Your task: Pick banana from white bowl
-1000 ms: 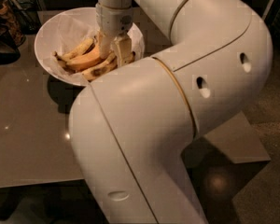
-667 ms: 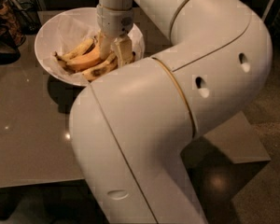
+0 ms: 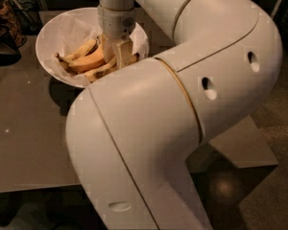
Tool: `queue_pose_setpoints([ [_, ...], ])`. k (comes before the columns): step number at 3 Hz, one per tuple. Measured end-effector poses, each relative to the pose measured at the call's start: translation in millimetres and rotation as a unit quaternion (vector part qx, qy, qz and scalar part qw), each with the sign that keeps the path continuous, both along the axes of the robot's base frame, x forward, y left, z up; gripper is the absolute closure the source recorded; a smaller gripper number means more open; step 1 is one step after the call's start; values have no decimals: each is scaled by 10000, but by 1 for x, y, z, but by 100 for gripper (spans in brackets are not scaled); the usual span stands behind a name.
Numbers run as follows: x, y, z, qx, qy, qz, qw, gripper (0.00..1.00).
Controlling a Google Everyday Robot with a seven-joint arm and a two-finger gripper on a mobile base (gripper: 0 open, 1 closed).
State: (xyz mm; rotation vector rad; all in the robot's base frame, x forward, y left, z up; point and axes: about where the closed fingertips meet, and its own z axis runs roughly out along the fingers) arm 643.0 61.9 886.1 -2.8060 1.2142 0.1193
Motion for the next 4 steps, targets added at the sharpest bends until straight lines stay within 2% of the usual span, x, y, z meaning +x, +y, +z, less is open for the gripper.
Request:
queue_pose_setpoints([
  [1,0,0,1,1,-1,0,10000,100],
  [4,10,9,18,91,-315,-109,9994,100],
])
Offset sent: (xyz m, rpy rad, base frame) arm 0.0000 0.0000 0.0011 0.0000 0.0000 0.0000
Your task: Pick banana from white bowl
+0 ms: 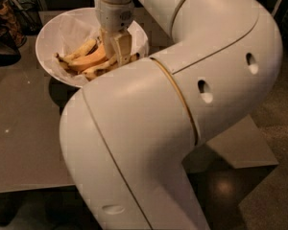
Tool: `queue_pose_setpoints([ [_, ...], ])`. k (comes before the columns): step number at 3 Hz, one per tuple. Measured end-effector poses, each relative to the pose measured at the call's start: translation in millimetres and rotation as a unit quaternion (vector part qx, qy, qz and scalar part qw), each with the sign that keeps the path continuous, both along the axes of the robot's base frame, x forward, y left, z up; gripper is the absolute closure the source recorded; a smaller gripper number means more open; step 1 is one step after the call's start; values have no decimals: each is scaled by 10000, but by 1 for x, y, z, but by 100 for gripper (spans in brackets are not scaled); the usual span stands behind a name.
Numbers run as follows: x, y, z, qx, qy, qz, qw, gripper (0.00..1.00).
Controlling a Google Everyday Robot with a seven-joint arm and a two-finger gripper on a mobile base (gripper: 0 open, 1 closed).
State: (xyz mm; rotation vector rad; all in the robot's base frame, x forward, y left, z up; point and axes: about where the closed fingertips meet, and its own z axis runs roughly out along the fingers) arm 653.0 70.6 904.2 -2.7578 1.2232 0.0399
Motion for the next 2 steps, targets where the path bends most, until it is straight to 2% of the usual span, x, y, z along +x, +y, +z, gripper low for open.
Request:
queue_pose_setpoints([
  [1,0,5,12,41,-92,31,9999,100],
  [2,-1,10,28,286,-337,300,9986,100],
])
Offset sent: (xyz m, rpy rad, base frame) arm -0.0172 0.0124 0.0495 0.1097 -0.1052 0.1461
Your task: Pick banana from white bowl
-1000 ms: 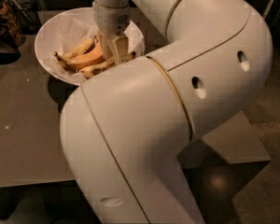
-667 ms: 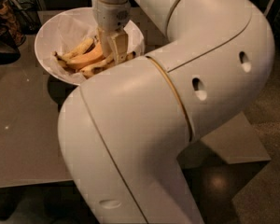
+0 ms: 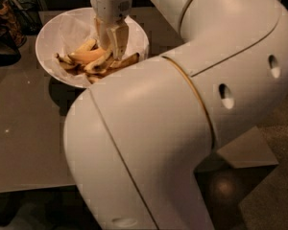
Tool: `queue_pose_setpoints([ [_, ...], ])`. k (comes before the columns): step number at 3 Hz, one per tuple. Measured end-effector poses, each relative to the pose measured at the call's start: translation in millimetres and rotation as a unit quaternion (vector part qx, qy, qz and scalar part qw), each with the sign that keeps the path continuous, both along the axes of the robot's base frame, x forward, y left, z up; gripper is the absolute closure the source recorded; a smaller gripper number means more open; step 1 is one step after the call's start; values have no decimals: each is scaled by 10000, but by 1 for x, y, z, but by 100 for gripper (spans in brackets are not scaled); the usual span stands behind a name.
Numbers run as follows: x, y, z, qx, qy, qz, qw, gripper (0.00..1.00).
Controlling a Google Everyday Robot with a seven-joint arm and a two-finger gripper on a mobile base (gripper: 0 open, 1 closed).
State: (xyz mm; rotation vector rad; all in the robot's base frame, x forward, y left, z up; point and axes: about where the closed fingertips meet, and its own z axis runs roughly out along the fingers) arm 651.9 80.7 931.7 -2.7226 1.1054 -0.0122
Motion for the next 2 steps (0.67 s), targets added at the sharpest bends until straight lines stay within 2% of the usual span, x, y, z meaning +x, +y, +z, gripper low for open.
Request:
queue_pose_setpoints([
  [1,3,1,0,22,-42,-13,10000,100],
  [2,4,6,11,183,-206,4,9996,100],
])
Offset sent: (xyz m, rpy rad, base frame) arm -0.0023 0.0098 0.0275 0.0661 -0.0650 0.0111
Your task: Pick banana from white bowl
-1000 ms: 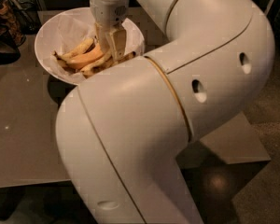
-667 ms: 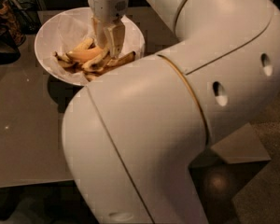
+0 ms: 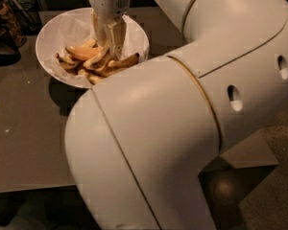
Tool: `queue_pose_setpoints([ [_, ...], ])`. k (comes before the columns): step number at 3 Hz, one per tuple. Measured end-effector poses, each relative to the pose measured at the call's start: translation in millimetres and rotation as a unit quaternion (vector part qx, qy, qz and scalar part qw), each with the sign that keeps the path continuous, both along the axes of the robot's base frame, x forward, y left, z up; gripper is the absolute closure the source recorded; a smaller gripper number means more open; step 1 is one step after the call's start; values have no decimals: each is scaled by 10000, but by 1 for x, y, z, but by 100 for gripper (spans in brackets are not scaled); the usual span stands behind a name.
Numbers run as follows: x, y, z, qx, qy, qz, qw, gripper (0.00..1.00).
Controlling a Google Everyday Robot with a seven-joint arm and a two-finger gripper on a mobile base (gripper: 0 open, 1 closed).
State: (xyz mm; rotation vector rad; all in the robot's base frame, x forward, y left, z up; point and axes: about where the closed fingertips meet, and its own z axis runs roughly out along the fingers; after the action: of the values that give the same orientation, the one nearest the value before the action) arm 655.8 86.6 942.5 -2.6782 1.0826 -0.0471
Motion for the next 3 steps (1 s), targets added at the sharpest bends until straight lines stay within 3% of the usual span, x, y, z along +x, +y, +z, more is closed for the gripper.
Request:
queue_pose_setpoints([
  [3,-25,-6,16,811,-92,1,9967,100],
])
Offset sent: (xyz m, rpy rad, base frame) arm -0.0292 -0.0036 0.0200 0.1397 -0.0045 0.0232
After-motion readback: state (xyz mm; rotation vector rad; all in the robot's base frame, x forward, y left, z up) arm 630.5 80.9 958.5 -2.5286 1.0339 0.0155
